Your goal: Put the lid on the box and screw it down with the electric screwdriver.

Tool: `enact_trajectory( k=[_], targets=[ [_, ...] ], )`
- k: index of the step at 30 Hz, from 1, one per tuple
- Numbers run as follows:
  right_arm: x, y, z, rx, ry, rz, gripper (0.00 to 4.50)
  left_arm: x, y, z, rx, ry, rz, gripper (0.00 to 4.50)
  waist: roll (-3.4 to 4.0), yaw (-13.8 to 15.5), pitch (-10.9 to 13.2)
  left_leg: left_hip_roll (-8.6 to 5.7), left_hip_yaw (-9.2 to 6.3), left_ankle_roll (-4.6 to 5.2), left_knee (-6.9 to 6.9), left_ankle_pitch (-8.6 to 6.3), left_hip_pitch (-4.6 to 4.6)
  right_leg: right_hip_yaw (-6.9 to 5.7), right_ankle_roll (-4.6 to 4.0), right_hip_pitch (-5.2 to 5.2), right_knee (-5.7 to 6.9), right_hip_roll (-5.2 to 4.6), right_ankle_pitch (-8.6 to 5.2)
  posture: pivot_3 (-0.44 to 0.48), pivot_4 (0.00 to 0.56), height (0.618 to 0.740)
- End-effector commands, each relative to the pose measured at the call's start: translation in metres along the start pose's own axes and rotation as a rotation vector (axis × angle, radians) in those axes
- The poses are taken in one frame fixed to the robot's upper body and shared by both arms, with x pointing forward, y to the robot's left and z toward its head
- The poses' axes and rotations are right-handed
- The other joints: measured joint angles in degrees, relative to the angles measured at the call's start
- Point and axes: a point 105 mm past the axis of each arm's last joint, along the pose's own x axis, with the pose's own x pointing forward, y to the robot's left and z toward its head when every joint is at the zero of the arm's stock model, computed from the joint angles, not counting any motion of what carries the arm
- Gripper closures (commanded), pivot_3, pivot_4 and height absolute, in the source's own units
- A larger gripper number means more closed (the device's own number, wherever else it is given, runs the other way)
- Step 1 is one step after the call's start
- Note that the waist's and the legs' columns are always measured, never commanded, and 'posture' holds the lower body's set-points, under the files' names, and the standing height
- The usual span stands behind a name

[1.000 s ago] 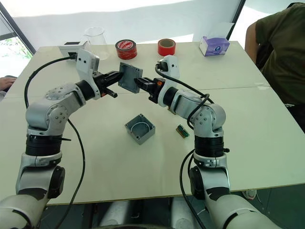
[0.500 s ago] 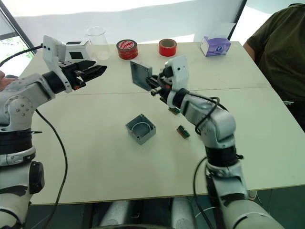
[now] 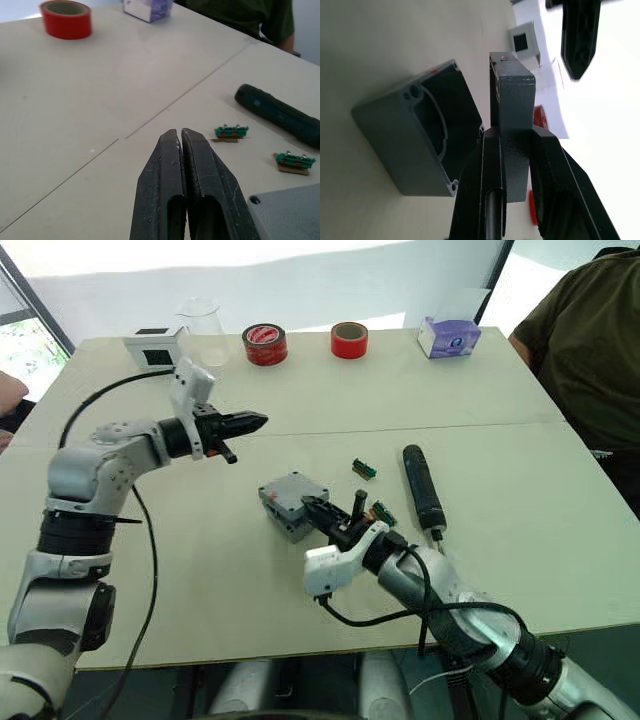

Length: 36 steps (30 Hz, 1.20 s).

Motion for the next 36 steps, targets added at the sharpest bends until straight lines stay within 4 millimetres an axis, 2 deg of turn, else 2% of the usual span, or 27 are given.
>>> enact_trajectory(
  k=[1, 9, 14, 18, 27, 36],
  targets=[
    [-0.001, -0.007, -0.003, -0.065, 0.01, -0.051, 4.37, 0.001, -0.006, 0.016, 0.065, -0.028, -0.038, 4.41, 0.0, 0.0, 0.0, 0.07, 0.0, 0.0, -0.02, 0.0, 0.01, 0.0, -0.01, 0.0, 0.0, 0.01, 0.0, 0.0, 0.15, 0.74],
    [0.005, 0.0, -0.012, -0.097, 0.072, -0.016, 4.37, 0.008, -0.018, 0.007, 0.065, -0.005, -0.094, 4.41, 0.0, 0.3, 0.0, 0.15, -0.02, 0.02, 0.01, -0.01, 0.0, -0.01, 0.0, 0.07, -0.04, 0.01, 0.0, 0.0, 0.15, 0.74],
    [0.008, 0.001, -0.009, -0.084, 0.069, -0.024, 4.37, 0.01, -0.021, 0.002, 0.067, 0.013, -0.105, 4.41, 0.0, 0.2, 0.0, 0.16, -0.03, 0.02, 0.01, -0.01, 0.01, -0.02, -0.01, 0.07, -0.03, 0.02, 0.0, 0.0, 0.15, 0.74],
    [0.008, 0.008, -0.008, -0.077, 0.068, 0.011, 4.37, 0.009, -0.026, -0.005, 0.085, 0.042, -0.129, 4.41, 0.0, 0.3, 0.0, 0.16, -0.03, 0.02, 0.01, -0.01, 0.01, -0.02, -0.01, 0.07, -0.03, 0.02, 0.0, 0.0, 0.15, 0.74],
    [0.011, 0.01, -0.007, -0.083, 0.067, 0.026, 4.37, 0.004, -0.03, -0.017, 0.112, 0.087, -0.145, 4.41, 0.01, 0.3, 0.0, 0.17, -0.04, 0.01, 0.01, -0.01, 0.03, -0.02, -0.01, 0.08, -0.02, 0.04, 0.0, 0.0, 0.15, 0.74],
    [0.01, 0.025, -0.01, -0.064, 0.084, 0.092, 4.37, 0.0, -0.036, -0.031, 0.183, 0.16, -0.195, 4.41, 0.01, 0.2, 0.0, 0.16, -0.04, 0.01, 0.01, -0.01, 0.04, -0.02, -0.01, 0.1, -0.02, 0.03, 0.0, 0.0, 0.15, 0.74]
  ],
)
